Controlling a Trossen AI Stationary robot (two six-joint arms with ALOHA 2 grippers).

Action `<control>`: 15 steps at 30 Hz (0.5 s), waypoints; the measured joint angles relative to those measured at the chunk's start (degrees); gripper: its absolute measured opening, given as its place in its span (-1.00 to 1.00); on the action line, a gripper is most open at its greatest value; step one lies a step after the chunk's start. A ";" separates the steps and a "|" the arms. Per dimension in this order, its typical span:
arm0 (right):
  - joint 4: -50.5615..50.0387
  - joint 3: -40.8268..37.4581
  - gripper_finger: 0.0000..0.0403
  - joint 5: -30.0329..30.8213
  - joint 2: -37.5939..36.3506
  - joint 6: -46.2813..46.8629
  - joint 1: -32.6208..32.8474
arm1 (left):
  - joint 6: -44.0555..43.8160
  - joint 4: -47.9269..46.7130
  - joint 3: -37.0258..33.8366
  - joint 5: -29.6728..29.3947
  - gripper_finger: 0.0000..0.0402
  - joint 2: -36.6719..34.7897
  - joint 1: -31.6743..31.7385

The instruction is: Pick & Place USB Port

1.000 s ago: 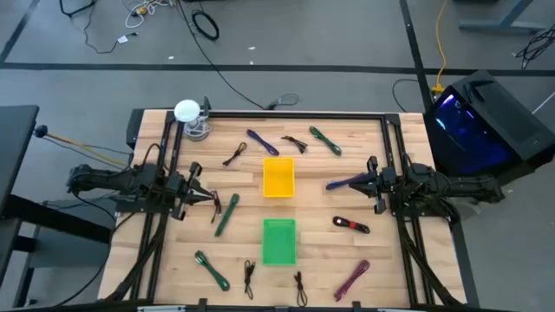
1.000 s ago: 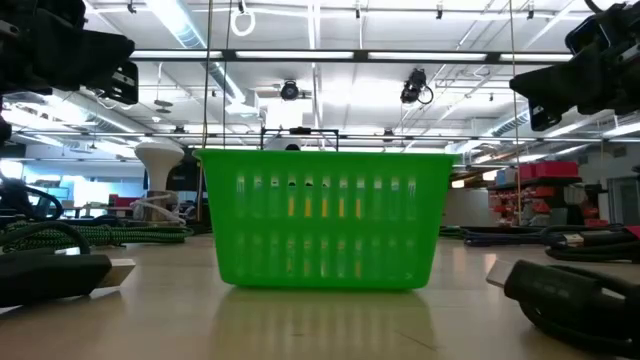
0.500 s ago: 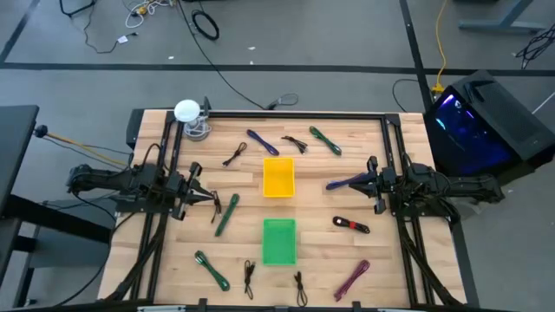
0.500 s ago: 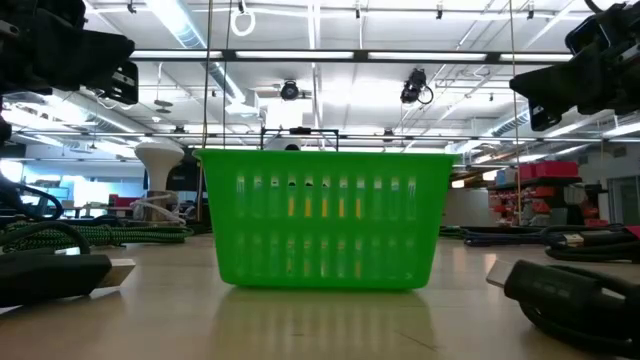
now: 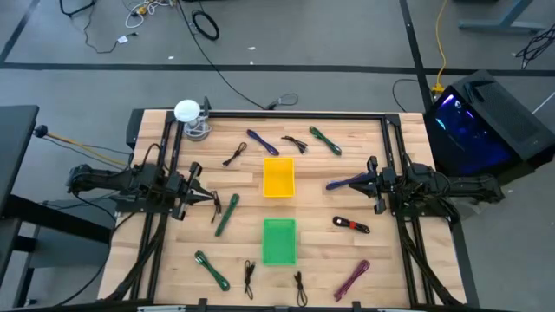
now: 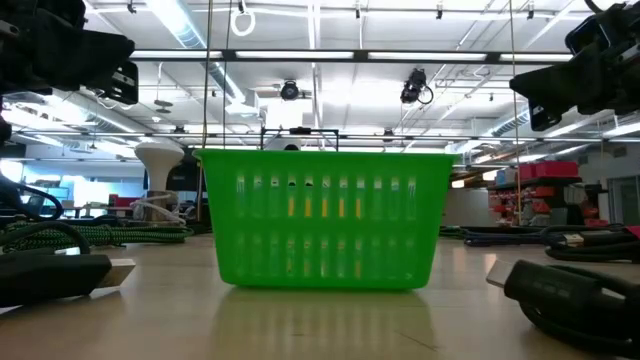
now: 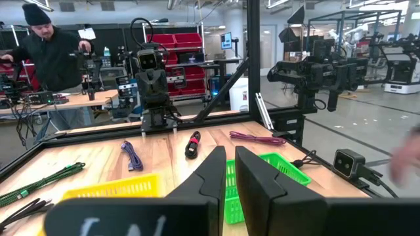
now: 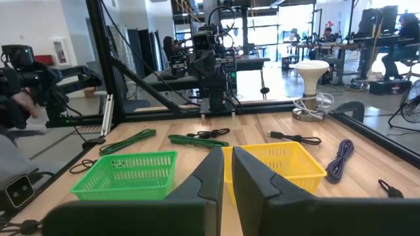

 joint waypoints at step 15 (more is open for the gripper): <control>0.01 0.00 -0.82 -0.01 -0.02 -0.01 -0.02 | -0.99 6.32 0.00 -6.28 -0.80 -0.04 0.07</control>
